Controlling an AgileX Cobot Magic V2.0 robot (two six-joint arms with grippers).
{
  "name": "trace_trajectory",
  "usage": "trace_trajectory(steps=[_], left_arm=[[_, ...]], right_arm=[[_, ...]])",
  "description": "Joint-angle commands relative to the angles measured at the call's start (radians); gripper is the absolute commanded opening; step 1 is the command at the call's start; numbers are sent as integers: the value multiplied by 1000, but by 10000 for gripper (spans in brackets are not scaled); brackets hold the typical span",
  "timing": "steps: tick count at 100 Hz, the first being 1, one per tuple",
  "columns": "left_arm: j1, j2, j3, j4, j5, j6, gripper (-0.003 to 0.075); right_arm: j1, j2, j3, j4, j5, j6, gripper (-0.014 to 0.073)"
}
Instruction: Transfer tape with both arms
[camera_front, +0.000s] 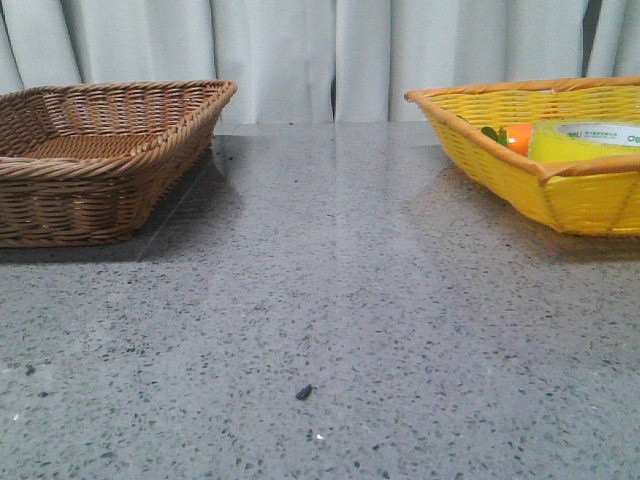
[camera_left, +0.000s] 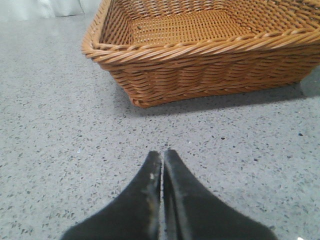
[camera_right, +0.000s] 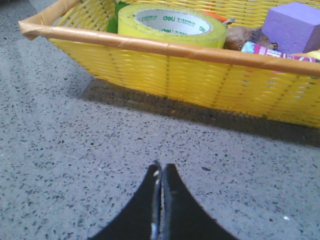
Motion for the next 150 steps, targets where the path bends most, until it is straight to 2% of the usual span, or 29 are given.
trace_trajectory(steps=[1, 102, 132, 142, 150], left_arm=[[0, -29, 12, -10, -60, -7, -21], [0, -29, 12, -10, -76, -7, -21], [0, -29, 12, 3, -156, -7, -21], [-2, -29, 12, -84, -169, -7, -21], [-2, -29, 10, -337, -204, -7, -21]], right_arm=[[0, -21, 21, -4, -23, -11, -71], [0, -21, 21, -19, -42, -11, -71], [0, -21, 21, -19, -230, -11, -71], [0, -21, 21, 5, -349, -11, -70], [0, -21, 21, 50, -415, -11, -69]])
